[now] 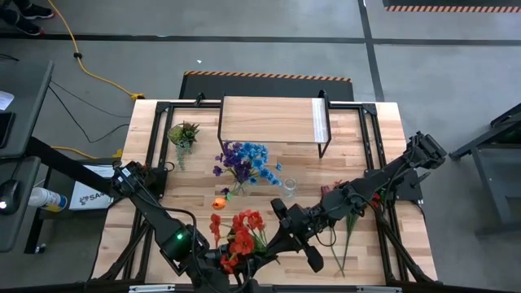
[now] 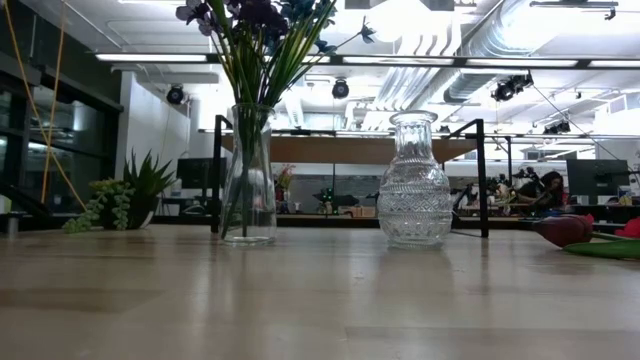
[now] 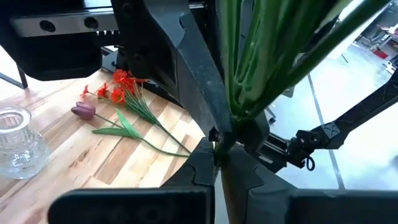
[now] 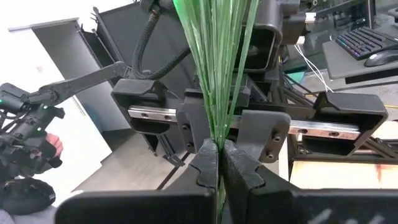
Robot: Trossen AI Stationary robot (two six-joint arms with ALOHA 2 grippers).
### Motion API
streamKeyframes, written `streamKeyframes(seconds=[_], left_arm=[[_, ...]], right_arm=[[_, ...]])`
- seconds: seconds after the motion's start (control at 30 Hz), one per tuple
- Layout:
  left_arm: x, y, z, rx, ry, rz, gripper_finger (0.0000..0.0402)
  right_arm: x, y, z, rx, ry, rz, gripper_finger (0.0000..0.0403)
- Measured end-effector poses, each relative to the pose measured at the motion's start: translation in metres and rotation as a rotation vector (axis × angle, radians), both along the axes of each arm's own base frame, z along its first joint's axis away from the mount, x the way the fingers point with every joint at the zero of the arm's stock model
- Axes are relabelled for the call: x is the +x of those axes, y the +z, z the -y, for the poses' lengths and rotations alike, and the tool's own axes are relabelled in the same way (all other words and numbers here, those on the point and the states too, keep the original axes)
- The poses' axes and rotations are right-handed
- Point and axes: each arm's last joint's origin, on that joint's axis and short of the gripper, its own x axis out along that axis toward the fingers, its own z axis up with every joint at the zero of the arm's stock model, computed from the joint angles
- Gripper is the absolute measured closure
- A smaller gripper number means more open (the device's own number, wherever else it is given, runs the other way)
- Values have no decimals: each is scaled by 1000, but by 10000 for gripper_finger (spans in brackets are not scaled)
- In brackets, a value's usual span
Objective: Pick and place flowers into a vace then onto a shelf
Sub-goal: Put the left red flower into the right transparent crystal vase
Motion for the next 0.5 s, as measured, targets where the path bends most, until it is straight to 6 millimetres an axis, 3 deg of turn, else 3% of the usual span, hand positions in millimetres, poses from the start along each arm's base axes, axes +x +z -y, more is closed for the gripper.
streamKeyframes(seconds=[0.3, 0.5], left_arm=[[0, 0, 0, -3, 0, -4, 360], [0, 0, -1, -7, -6, -6, 360]], right_arm=[[0, 0, 0, -2, -7, 0, 401], [0, 0, 0, 18, 7, -14, 375]])
